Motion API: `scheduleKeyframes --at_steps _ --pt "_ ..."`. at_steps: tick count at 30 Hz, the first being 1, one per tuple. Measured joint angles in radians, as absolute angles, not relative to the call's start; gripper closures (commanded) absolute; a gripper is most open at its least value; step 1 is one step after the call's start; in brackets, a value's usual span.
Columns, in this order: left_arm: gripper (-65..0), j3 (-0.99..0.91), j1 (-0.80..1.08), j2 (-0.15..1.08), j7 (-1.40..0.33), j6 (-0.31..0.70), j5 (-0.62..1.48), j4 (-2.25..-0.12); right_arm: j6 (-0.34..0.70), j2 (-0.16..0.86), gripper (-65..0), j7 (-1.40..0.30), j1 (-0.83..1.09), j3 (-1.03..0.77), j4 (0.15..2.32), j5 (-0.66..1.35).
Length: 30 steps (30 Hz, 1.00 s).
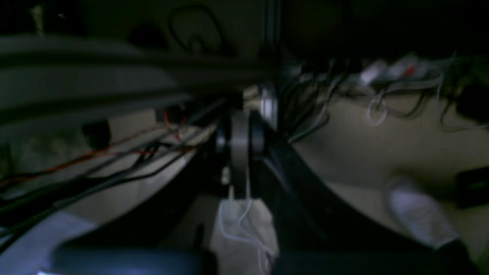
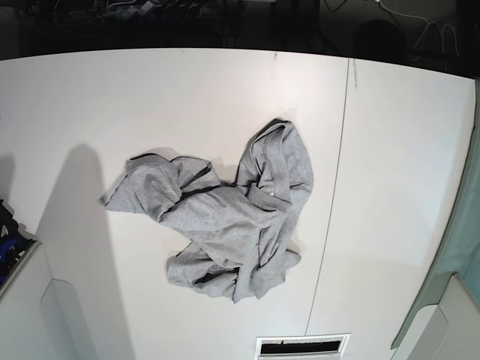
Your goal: Layout the t-shirt on the table in an organized manner, then fold the t-shirt properly
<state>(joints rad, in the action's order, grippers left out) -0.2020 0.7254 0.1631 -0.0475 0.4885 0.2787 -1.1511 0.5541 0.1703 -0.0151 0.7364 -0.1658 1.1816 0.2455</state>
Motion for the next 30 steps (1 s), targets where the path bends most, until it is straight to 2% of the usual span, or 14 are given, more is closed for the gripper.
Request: scheduleKeyframes --at_steps 3,8,10,14,16,19,22,26,30 --pt "-8.6 -0.274 0.762 0.163 -0.090 0.572 0.349 -1.250 0.559 0.188 -0.4 -0.014 0.802 -0.166 1.328 0.281" --pt "-24.5 -0.394 0.794 0.163 -0.189 0.673 0.469 -1.424 0.558 0.236 -0.4 -0.020 0.879 -0.165 1.555 0.315" --pt "-27.6 -0.439 0.805 0.166 -0.216 0.685 0.540 -1.494 0.556 0.256 -0.4 -0.024 0.893 -0.168 1.635 0.314" --pt "-27.7 -0.515 0.820 0.214 -0.259 0.685 0.607 -1.620 0.553 0.268 -0.5 -0.021 0.878 -0.178 1.773 0.316" --pt "-27.8 -0.528 0.820 0.250 -0.259 0.685 0.614 -1.683 0.549 0.266 -3.2 -0.020 0.841 -0.181 1.814 0.318" --pt "-29.9 -0.522 0.799 0.299 -0.265 0.667 0.617 -1.776 0.547 0.262 -12.4 -0.034 0.733 -0.181 1.822 0.315" --pt "-37.0 -0.498 0.739 0.336 -0.286 0.614 0.615 -1.811 0.471 0.263 -20.7 -0.120 0.611 -0.181 1.820 0.316" --pt "-37.6 -0.397 0.603 0.398 -0.326 0.555 0.557 -1.794 0.368 0.263 -21.9 -0.160 0.445 -0.183 1.795 0.319" --pt "-37.6 -0.226 0.456 0.421 -0.319 0.519 0.494 -1.755 0.376 0.255 -21.9 -0.186 0.290 -0.183 1.710 0.318"
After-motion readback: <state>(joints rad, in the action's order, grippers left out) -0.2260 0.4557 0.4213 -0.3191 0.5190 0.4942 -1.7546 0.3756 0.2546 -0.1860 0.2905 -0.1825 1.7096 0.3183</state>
